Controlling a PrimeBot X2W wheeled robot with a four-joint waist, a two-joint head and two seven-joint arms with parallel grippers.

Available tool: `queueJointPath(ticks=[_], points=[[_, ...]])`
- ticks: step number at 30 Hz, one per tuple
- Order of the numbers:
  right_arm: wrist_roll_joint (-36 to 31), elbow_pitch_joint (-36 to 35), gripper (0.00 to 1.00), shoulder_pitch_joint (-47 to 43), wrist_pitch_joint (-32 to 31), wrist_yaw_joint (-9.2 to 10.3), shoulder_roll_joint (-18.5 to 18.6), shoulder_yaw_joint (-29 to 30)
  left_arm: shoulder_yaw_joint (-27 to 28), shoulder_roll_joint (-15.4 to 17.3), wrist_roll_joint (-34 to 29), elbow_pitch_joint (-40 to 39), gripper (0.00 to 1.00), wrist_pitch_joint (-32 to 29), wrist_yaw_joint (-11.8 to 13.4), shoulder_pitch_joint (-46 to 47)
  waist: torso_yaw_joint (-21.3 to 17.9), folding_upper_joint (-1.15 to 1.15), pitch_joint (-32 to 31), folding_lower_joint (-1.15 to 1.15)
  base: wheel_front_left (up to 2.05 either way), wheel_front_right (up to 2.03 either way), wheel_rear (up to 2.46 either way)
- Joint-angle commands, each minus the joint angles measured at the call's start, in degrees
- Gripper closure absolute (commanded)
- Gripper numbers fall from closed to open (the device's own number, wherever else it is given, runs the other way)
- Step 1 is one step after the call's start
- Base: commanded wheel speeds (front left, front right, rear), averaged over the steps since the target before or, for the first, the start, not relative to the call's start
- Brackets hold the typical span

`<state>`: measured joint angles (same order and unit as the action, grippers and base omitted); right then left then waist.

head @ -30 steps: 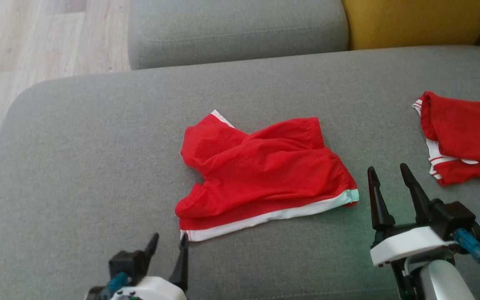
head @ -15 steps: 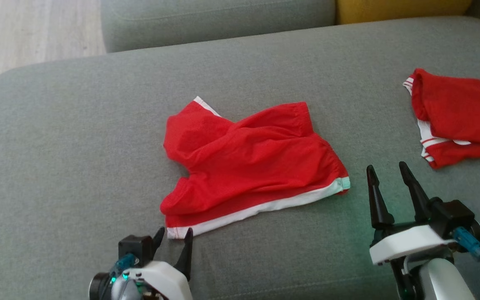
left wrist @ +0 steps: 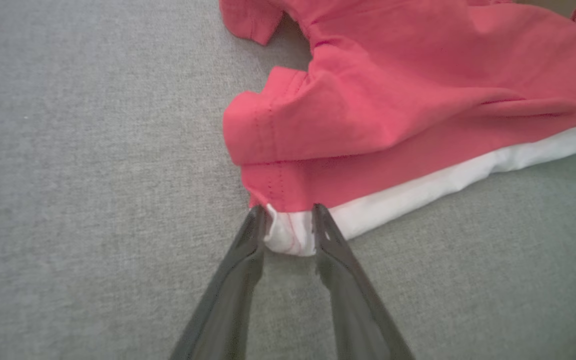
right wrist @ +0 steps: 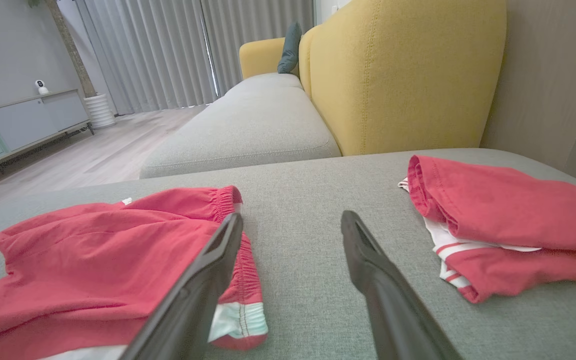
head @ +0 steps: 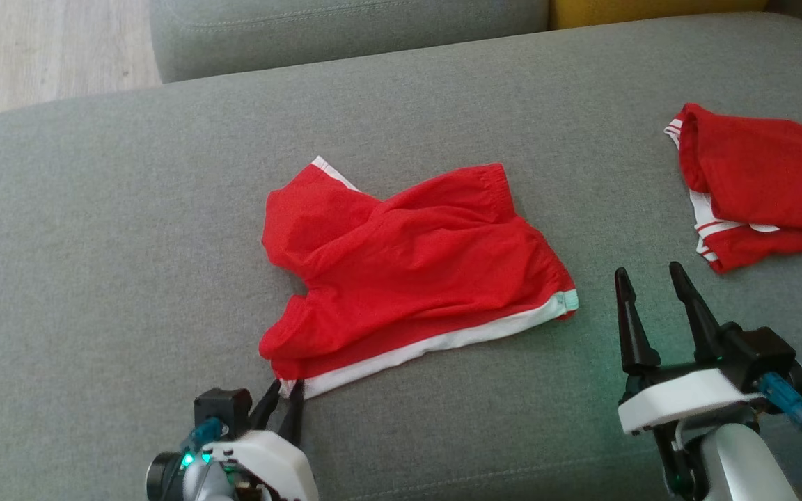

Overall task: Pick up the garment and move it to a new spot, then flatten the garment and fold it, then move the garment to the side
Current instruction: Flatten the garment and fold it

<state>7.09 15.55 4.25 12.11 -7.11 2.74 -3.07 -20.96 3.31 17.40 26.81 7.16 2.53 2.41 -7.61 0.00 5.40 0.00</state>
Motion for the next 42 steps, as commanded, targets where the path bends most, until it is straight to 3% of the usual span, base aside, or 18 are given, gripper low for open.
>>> queueJointPath(ticks=[1, 5, 11, 13, 27, 42], points=[[0.4, -1.5, 0.0, 2.3, 0.8, -0.37, 0.1, -1.1, 1.8, 0.2, 0.6, -1.2, 0.71, 0.7, 0.1, 2.3, 0.0, 0.0, 0.0, 0.0, 0.0, 0.0, 0.0], [0.4, -1.5, 0.0, 2.4, 0.9, -0.37, 0.1, -1.0, 1.7, 0.3, 0.7, -0.6, 0.82, 0.4, 0.4, 2.5, 0.0, 0.0, 0.2, 0.0, 0.0, 0.0, 0.0], [0.4, -1.2, 0.0, 2.6, 1.0, -0.37, 0.1, -1.0, 1.4, 0.4, 0.9, 0.1, 0.83, 0.1, 0.6, 2.6, 0.2, 0.0, 0.4, 0.0, 0.0, 0.0, 0.0], [0.3, -1.0, 0.0, 2.8, 0.9, -0.37, 0.1, -1.0, 1.4, 0.4, 1.0, 0.4, 1.0, 0.1, 0.7, 2.8, 0.2, 0.0, 0.5, 0.0, 0.0, 0.0, 0.0], [-5.8, 8.9, 0.0, 7.0, -7.2, -0.37, 0.1, -2.1, 3.8, 1.7, 2.2, -0.9, 1.0, 2.9, 2.9, 4.0, 2.2, 0.0, 1.5, 0.0, 0.0, 0.0, 0.0], [-5.6, 15.5, 0.0, 9.6, -7.4, -0.37, 0.3, -7.8, 3.4, 2.0, 2.8, -1.3, 1.0, 3.7, 3.3, 4.1, 3.4, 0.0, 2.1, 0.0, 0.0, 0.0, 0.0]])
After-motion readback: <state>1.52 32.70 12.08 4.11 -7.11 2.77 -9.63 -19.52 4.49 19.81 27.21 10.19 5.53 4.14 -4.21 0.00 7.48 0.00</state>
